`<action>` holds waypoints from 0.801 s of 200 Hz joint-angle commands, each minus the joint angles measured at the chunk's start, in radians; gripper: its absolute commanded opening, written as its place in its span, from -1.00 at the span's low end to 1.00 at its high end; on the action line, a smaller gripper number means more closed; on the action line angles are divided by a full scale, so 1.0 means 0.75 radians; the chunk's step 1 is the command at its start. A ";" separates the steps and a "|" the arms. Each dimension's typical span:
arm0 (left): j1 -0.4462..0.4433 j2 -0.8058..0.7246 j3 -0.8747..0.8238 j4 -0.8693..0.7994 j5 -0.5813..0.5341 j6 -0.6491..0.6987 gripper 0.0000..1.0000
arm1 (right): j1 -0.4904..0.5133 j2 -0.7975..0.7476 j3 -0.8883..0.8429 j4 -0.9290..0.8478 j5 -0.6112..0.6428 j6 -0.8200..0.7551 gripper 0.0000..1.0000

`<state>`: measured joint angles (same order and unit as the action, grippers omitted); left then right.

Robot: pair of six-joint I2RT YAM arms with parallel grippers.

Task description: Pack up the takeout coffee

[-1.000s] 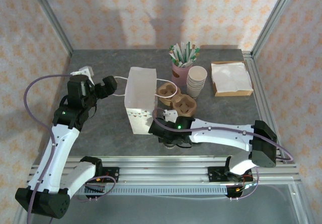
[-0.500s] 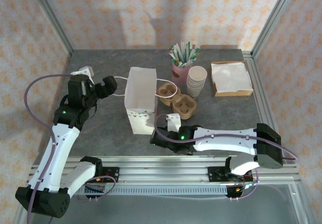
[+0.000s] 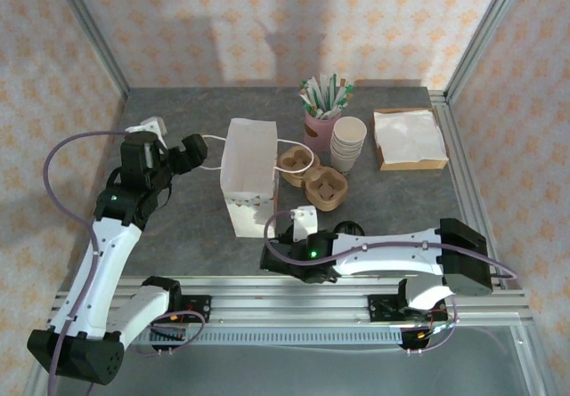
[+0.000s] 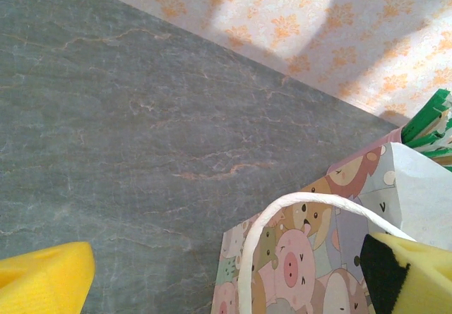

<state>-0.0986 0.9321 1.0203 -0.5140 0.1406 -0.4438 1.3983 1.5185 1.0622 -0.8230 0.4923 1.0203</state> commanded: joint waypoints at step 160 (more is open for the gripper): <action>-0.016 0.010 0.047 -0.032 -0.030 0.023 0.96 | -0.129 -0.016 0.225 -0.332 -0.149 -0.066 0.71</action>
<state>-0.0986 0.9325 1.0203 -0.5278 0.1406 -0.4438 1.3052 1.5211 1.1942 -1.0080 0.3542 0.9913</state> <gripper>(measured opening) 0.980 0.849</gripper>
